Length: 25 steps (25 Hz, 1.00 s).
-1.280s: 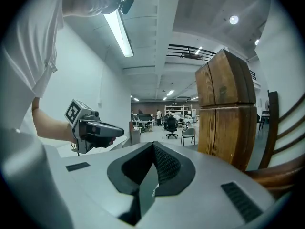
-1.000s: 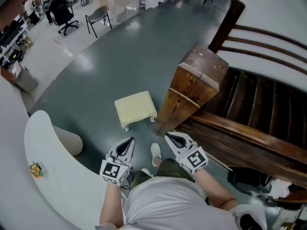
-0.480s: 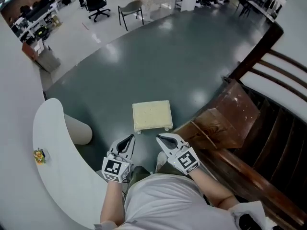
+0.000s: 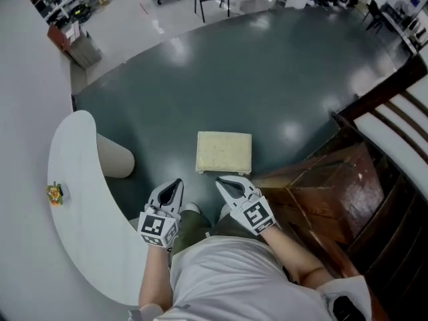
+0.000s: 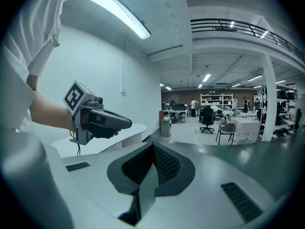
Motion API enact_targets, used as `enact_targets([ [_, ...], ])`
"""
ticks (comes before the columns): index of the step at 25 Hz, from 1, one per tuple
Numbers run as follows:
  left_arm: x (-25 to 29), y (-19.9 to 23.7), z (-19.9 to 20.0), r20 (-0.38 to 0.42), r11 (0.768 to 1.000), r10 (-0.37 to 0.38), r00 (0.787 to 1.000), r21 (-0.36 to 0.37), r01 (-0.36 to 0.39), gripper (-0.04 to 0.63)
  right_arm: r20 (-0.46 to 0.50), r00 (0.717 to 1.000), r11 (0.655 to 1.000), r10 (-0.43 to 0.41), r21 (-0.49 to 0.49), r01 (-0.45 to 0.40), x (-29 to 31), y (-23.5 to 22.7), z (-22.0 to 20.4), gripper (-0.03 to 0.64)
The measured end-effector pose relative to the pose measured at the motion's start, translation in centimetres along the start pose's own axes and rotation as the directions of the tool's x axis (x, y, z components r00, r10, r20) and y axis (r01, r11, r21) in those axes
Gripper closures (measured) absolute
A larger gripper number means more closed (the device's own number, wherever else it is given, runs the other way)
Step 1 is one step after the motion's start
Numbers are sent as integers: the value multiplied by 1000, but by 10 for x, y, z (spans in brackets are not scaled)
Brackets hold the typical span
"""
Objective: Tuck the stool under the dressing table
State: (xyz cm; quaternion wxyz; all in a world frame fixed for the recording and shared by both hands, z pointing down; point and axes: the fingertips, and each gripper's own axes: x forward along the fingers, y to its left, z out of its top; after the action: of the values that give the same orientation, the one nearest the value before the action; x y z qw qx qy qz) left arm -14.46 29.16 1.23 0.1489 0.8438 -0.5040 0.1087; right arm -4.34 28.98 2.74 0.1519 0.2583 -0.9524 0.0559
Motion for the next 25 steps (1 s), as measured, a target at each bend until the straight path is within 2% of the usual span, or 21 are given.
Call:
enact_targets([
  [6, 9, 49, -11, -25, 998, -9, 1000, -61, 8, 595, -41, 999, 999, 1, 39, 1, 45, -13, -2, 609],
  [17, 42, 147, -33, -76, 991, -98, 992, -98, 91, 595, -153, 985, 987, -82, 124, 102, 123, -41, -18, 609],
  [25, 67, 178, -58, -133, 981, -177, 975, -108, 164, 584, -241, 958, 973, -157, 129, 192, 151, -71, -39, 609],
])
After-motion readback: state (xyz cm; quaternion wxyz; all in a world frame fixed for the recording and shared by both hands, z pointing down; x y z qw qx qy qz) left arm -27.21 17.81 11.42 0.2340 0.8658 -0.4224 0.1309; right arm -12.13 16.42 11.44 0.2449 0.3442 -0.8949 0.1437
